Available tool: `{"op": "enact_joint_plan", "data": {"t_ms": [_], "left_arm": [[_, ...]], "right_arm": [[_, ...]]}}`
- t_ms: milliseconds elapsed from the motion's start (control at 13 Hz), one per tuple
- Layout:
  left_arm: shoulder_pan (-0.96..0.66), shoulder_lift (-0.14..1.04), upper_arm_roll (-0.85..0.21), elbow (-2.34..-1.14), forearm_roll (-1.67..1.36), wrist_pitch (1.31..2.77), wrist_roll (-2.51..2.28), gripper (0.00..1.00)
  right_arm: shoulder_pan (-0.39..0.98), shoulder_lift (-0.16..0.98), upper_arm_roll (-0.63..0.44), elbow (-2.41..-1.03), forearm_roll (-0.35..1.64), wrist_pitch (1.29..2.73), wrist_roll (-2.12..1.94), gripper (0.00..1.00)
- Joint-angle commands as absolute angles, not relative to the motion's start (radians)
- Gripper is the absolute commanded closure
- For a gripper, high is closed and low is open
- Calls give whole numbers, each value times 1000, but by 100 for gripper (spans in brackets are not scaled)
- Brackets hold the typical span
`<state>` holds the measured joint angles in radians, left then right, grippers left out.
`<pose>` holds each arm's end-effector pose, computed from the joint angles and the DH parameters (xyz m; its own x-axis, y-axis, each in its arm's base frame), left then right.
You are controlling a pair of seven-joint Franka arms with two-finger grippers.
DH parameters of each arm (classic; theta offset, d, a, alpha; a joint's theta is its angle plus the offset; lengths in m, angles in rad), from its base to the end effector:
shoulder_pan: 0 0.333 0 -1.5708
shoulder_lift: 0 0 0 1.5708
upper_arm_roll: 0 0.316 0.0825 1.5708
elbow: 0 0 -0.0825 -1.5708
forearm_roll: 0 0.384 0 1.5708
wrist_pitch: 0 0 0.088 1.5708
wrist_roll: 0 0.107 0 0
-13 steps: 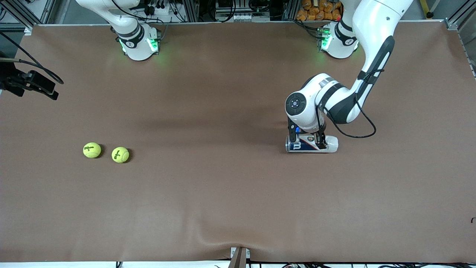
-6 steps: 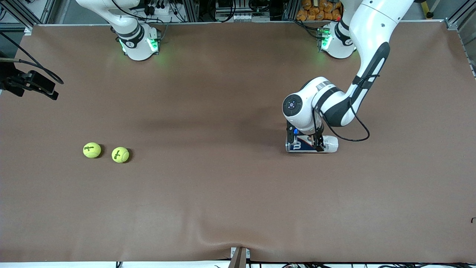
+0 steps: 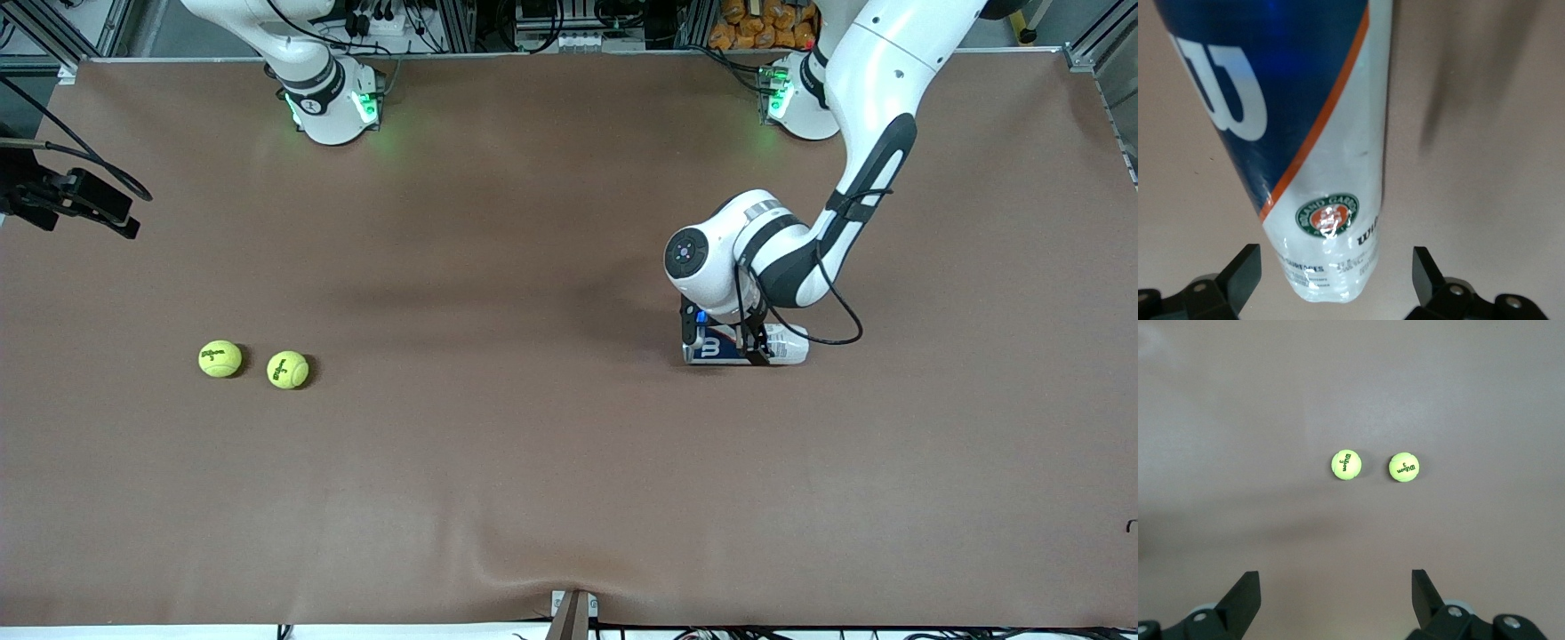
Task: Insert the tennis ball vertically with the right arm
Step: 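Grasp the can with the left gripper and tip it upright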
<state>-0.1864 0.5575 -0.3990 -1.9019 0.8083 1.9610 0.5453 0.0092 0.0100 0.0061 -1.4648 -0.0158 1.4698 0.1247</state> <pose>0.5197 -0.2802 0.2023 -0.0145 -0.8300 -0.5576 -0.9982 0.0446 -0.0404 0.5474 0.0065 0.6597 0.9938 -0.1108 -0.0030 -0.1107 -0.9937 0.0162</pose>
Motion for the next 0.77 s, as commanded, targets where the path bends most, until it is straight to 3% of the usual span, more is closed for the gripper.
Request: {"op": "enact_joint_plan", "data": {"t_ms": [0, 692], "left_arm": [[-196, 581, -397, -1881, 842, 1960, 520, 0], [-210, 626, -396, -1881, 917, 1959, 518, 0]], "right_arm": [[-5, 14, 14, -1454, -2, 1462, 126, 0], [-6, 14, 15, -1454, -2, 1460, 127, 0]]}}
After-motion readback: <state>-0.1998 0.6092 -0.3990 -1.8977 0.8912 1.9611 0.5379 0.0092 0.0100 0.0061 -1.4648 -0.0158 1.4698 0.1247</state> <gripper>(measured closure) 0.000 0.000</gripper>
